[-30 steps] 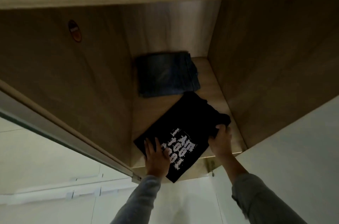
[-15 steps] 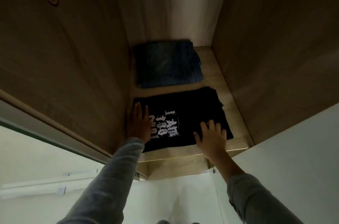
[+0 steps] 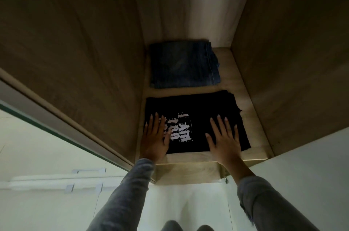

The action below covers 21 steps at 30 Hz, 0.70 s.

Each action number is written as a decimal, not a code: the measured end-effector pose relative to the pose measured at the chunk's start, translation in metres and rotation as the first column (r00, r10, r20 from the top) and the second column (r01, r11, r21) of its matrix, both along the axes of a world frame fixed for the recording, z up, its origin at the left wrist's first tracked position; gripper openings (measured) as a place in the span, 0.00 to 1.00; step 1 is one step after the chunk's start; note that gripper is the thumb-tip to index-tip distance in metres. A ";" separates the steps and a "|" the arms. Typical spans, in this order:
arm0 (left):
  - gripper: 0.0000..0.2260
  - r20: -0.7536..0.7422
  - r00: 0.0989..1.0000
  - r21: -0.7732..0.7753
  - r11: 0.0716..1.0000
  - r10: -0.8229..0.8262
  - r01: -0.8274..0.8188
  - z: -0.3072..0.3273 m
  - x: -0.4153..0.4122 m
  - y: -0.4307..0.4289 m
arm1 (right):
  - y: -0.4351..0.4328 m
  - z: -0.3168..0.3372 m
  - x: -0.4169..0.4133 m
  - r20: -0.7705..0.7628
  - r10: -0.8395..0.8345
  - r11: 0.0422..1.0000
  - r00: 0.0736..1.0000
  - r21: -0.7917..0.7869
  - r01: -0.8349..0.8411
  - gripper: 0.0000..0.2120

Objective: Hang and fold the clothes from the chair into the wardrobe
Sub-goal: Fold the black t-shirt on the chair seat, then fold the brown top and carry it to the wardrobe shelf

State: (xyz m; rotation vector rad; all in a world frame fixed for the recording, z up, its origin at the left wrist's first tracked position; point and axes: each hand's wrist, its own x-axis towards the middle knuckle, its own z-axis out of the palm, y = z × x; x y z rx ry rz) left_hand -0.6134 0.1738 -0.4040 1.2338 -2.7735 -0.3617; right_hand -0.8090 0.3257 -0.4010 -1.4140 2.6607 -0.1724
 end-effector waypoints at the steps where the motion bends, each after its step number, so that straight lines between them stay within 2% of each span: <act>1: 0.32 0.013 1.000 0.017 1.000 0.008 -0.008 0.004 0.002 0.001 | 0.001 0.005 0.000 0.026 0.004 1.000 1.000 0.028 -0.005 0.36; 3: 0.36 0.098 0.995 0.050 0.998 0.019 -0.024 0.013 0.008 0.003 | 0.004 0.016 0.000 0.106 0.000 0.992 0.994 0.122 -0.013 0.38; 5: 0.40 0.171 0.985 0.119 0.991 0.039 -0.060 0.029 0.018 0.008 | 0.008 0.034 0.000 0.199 -0.001 0.972 0.980 0.231 -0.046 0.31; 8: 0.41 0.148 0.988 0.145 0.987 0.049 -0.071 0.070 0.023 0.023 | 0.012 0.076 -0.003 0.333 -0.027 0.952 0.942 0.297 -0.078 0.29; 11: 0.38 0.067 0.995 0.151 0.985 0.076 -0.085 0.112 0.014 0.034 | 0.015 0.121 -0.007 0.383 -0.062 0.975 0.922 0.223 -0.027 0.29; 16: 0.26 -0.040 0.996 0.133 0.989 0.077 -0.071 0.188 0.000 0.050 | 0.021 0.194 -0.006 0.437 -0.078 0.993 0.896 0.110 0.033 0.28; 21: 0.25 -0.147 0.988 0.102 0.994 0.052 -0.037 0.246 0.007 0.070 | 0.036 0.256 0.007 0.412 -0.042 0.999 0.910 0.025 0.034 0.28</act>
